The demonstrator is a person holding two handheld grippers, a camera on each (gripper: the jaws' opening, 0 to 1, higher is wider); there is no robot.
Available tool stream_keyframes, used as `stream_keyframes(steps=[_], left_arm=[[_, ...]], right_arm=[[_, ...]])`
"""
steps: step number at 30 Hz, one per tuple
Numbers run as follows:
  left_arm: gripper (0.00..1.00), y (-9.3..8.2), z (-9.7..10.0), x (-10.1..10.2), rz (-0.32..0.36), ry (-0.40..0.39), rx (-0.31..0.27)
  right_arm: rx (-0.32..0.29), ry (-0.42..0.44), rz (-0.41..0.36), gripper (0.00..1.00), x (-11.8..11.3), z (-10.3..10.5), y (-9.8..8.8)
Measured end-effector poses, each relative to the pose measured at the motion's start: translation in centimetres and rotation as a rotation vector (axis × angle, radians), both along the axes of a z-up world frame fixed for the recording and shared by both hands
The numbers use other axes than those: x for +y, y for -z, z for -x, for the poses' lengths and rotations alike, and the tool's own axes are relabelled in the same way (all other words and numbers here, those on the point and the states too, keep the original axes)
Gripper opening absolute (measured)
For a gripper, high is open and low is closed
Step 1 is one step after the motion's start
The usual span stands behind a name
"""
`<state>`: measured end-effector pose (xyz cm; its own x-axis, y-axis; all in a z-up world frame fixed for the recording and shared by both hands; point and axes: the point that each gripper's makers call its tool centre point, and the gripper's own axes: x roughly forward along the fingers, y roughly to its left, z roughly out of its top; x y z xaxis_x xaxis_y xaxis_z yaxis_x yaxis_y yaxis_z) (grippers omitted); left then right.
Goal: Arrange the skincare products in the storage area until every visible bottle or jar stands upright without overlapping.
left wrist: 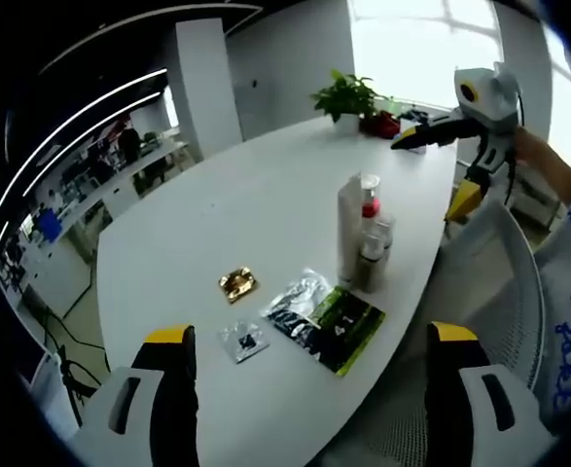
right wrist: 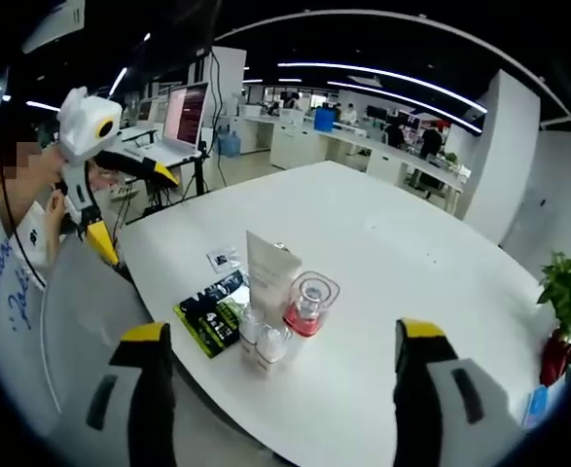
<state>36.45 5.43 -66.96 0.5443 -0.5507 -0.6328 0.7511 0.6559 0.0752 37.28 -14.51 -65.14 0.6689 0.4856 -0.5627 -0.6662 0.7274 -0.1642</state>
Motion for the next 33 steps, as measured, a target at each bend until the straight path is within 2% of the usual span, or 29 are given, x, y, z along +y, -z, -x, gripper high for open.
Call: stream_keyframes(steps=[11,16,31,33], left_arm=[[0.97,0.5,-0.2,0.5,-0.009,-0.008,0.024],[0.97,1.1,-0.4,0.5,-0.01,-0.009,0.04],[0.97,3.5,-2.1,0.8,-0.008,-0.013,0.101],[0.97,4.1,-1.9,0.7,-0.017,0.002,0.132]], right_arm=[[-0.004,-0.007,-0.009,1.0,0.2,-0.5,-0.2],[-0.016,0.017,-0.025,1.0,-0.2,-1.0,-0.8],[-0.017,0.035,-0.018,1.0,-0.9,-1.0,-0.6],[-0.016,0.039,-0.015,1.0,-1.0,-1.0,-0.5]])
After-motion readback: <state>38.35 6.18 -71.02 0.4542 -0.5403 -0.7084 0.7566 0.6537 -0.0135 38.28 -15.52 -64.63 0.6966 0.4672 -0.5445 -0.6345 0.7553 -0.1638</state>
